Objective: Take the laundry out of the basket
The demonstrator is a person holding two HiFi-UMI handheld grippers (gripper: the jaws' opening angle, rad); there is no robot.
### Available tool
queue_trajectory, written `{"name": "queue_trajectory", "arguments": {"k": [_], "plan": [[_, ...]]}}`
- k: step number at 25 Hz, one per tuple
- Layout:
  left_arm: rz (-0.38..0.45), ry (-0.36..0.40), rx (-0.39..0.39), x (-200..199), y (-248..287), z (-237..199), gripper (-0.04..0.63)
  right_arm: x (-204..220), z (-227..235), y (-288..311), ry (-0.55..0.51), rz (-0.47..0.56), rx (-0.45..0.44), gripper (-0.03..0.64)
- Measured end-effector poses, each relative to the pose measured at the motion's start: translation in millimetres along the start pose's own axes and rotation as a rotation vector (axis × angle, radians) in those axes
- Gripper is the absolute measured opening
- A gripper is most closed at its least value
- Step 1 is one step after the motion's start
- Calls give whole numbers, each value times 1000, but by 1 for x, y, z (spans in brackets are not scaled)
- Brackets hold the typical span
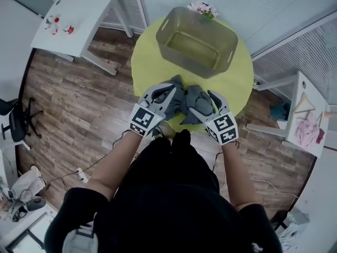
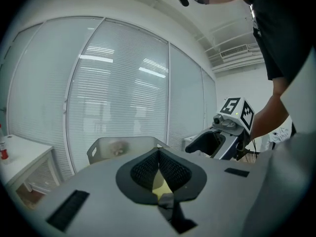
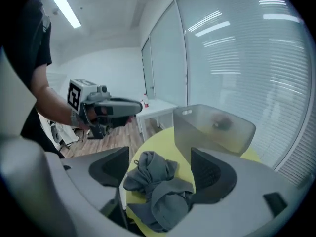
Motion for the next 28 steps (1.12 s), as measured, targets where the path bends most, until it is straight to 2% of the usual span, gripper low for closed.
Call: {"name": "queue_trajectory", "arguments": {"k": [5, 10, 13, 17, 20, 24, 28], "plan": [[29, -6, 51, -27, -11, 18, 11, -32, -14, -31, 9, 239, 41, 407], [76, -15, 109, -55, -17, 36, 11, -62, -29, -54, -18, 390, 25, 377], [95, -10, 125, -69, -17, 42, 11, -75, -31, -62, -30, 447, 22, 326], [145, -18, 98, -82, -16, 44, 11, -82, -30, -67, -43, 500, 66, 126], [154, 0, 69, -83, -14, 44, 11, -83, -28, -68, -56, 532, 75, 43], [168, -29, 60, -82, -11, 45, 11, -86, -26, -69, -48, 552, 58, 23], [180, -10, 54, -86, -8, 44, 11, -89, -22, -67, -38, 567, 53, 23]]}}
Point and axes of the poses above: the fingertips, and each gripper's own axes: y forward along the fingers, z to its right, x out of its underside, the point moved 10 cm from there along -y, backward along the fingers, and after that the axes turned 6 degrees about z, right-handed, at the moved point
